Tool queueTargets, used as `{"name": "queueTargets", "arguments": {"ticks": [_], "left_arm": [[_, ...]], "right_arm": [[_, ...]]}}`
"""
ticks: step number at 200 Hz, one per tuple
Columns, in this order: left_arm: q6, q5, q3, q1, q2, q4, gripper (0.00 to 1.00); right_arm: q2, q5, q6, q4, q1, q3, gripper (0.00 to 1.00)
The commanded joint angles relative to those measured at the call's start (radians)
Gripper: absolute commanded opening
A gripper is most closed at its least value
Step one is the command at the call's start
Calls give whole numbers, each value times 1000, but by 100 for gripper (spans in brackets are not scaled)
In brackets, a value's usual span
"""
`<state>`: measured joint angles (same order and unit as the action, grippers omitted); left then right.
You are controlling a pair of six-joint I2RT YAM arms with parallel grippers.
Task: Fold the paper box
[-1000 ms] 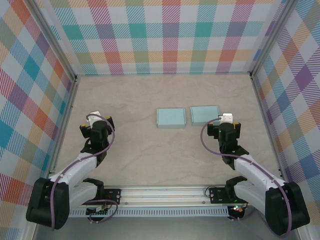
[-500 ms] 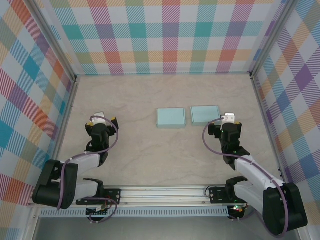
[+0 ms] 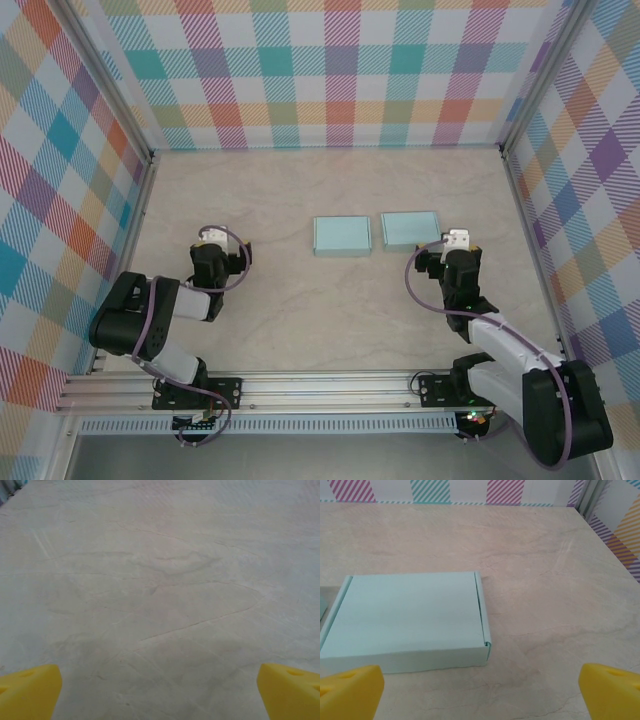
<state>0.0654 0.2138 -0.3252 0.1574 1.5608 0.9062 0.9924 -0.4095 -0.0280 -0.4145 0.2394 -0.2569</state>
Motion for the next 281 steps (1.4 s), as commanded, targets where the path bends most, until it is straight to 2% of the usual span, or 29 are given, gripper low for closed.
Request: {"name": "queueTargets", "arguments": {"ticks": [1,24,55,97,127,171,219,229,242,258,281], "left_arm": [[12,-83,-57,-37,3,-24,100],[-40,-208,-100,-114,7,-104,100],[-39,-206,-101,-114,7,-106,100],[-37,-204,-101,-114,7,-105,100],[-37,-203,-101,-114,7,-105,100],[-36,-204,-100,-114,8,-105,100],[-38,-204,-101,-113,7,-105,100],[-37,-204,-100,-114,7,-105,100],[-36,-203,-100,-114,8,-105,100],[-37,-203,-100,-114,7,-105,100],[-37,-203,-100,-114,6,-105,100]], "right_arm": [[11,41,2,-85,-9,8,100],[26,69,2,-127,-13,16,100],[65,115,31,-208,-19,26,100],[192,196,48,-449,-46,52,100],[254,243,83,-444,-55,22,100],[318,268,96,-561,-104,35,100],[499,303,75,-648,-148,-11,100],[564,300,76,-712,-153,-22,100],[532,303,54,-551,-164,-73,100],[547,265,-7,-459,-199,-135,100],[539,287,-26,-462,-223,-126,100]]}}
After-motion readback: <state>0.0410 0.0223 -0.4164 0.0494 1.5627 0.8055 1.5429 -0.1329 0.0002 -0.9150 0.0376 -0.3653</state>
